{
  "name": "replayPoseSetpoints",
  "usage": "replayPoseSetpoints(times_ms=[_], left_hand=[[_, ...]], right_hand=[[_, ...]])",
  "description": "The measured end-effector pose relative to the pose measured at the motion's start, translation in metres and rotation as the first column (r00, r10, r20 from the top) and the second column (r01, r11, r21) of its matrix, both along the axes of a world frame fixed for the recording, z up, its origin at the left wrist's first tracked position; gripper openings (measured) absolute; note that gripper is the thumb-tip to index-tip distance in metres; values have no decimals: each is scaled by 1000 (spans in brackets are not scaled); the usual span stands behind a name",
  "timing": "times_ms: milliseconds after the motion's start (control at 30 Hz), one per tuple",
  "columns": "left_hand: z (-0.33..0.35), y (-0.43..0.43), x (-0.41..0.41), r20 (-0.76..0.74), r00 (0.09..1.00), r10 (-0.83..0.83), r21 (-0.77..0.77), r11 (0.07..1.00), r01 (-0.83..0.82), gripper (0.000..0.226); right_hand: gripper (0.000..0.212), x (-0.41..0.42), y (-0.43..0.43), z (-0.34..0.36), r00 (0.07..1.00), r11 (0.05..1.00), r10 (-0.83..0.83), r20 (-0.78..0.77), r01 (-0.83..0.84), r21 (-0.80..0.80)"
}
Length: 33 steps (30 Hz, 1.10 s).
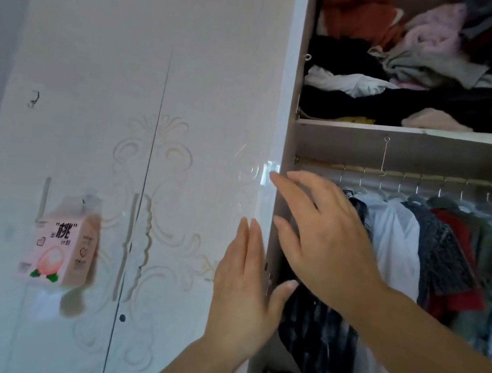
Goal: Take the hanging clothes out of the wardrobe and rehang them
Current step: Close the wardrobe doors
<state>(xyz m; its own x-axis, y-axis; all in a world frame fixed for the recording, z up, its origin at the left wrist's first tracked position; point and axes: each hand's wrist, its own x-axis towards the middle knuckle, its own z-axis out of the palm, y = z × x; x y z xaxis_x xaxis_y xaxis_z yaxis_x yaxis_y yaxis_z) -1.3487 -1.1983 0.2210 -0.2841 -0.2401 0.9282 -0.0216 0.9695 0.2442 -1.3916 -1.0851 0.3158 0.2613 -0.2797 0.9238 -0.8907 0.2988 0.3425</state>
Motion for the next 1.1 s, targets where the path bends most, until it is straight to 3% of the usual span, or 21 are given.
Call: replayPoseSetpoints(times_ms=[167,400,667,833,967,1100], left_hand=[[3,0,-7,3,987,-158,-113,981,158,74],[3,13,-42,58,945,-321,-256,910,325,64],[-23,35,-113,101,979,-177,-240,951,197,65],[-24,57,-165,158,983,-94,-240,962,131,71],[-25,73,-205,175,981,-87,-248,960,130,72],[-27,87,-239,173,981,-92,-235,963,132,71]], right_hand=[[42,12,-17,24,998,997,-63,-11,64,41],[47,-22,-9,44,927,908,-374,6,365,206],[53,-97,32,39,721,679,-678,-142,689,253],[47,-151,56,39,683,631,-703,-200,728,270],[61,-197,74,36,658,594,-717,-229,749,295],[66,-236,88,33,691,623,-676,-255,721,303]])
